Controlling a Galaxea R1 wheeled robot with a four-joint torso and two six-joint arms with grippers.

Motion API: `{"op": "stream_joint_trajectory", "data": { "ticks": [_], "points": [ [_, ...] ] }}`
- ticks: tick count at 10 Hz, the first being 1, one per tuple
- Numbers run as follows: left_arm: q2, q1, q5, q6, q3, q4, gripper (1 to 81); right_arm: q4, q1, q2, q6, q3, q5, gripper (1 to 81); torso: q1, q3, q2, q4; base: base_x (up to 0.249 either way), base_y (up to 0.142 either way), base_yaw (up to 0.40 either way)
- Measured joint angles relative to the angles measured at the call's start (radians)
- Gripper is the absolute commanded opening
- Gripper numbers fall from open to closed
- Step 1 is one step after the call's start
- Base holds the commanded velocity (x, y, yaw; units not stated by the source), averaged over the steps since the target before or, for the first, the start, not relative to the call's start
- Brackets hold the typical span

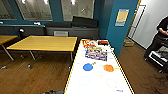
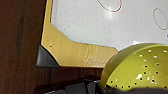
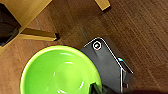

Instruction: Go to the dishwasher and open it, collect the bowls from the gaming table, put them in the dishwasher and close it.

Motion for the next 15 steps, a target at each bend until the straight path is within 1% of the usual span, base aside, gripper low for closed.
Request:
{"op": "stream_joint_trajectory", "data": {
  "ticks": [1, 2, 4, 5, 6, 8, 10, 11, 13, 15],
  "points": [
    [-0.026, 0.041, -0.012, -0.002, 0.014, 0.047, 1.0, -0.009, -0.004, 0.0, 0.0, 0.0, -0.003, 1.0, 0.0, 0.0, 0.0, 0.0, 0.0, 0.0, 0.0],
    [-0.049, 0.089, -0.034, -0.013, 0.021, 0.088, 1.0, -0.013, -0.009, 0.002, 0.0, 0.0, -0.004, 1.0, 0.0, 0.0, 0.0, 0.0, 0.0, 0.0, 0.0],
    [-0.08, 0.191, -0.094, -0.021, 0.024, 0.16, 1.0, -0.015, -0.014, 0.006, 0.0, -0.002, -0.004, 1.0, 0.0, 0.0, 0.0, 0.0, 0.0, 0.0, 0.0],
    [-0.083, 0.237, -0.12, -0.023, 0.014, 0.195, 1.0, -0.016, -0.015, 0.019, 0.0, -0.011, -0.004, 1.0, 0.0, 0.0, 0.0, 0.0, 0.0, 0.0, 0.0],
    [-0.071, 0.28, -0.148, -0.024, -0.019, 0.231, 1.0, -0.02, -0.018, 0.042, -0.001, -0.03, -0.004, 1.0, 0.0, 0.0, 0.0, 0.0, 0.0, 0.0, 0.0],
    [-0.017, 0.346, -0.177, -0.026, -0.131, 0.285, 1.0, -0.021, -0.029, 0.07, 0.0, -0.066, -0.004, 1.0, 0.0, 0.0, 0.0, 0.0, 0.0, 0.0, 0.0],
    [0.051, 0.393, -0.206, -0.026, -0.23, 0.322, 1.0, -0.022, -0.032, 0.099, 0.0, -0.107, -0.004, 1.0, 0.0, 0.0, 0.0, 0.0, 0.0, 0.0, 0.0],
    [0.081, 0.418, -0.215, -0.026, -0.277, 0.333, 1.0, -0.023, -0.034, 0.113, -0.001, -0.113, -0.004, 1.0, 0.0, 0.001, 0.0, 0.0, 0.0, 0.0, 0.0],
    [0.129, 0.462, -0.223, -0.026, -0.351, 0.348, 1.0, -0.026, -0.034, 0.126, -0.001, -0.123, -0.004, 1.0, 0.0, 0.001, 0.0, 0.0, 0.0, 0.0, 0.0],
    [0.171, 0.495, -0.231, -0.026, -0.395, 0.355, 1.0, -0.027, -0.035, 0.141, -0.001, -0.145, -0.008, 1.0, 0.0, 0.001, 0.0, 0.0, 0.0, 0.0, 0.0]
  ]
}}
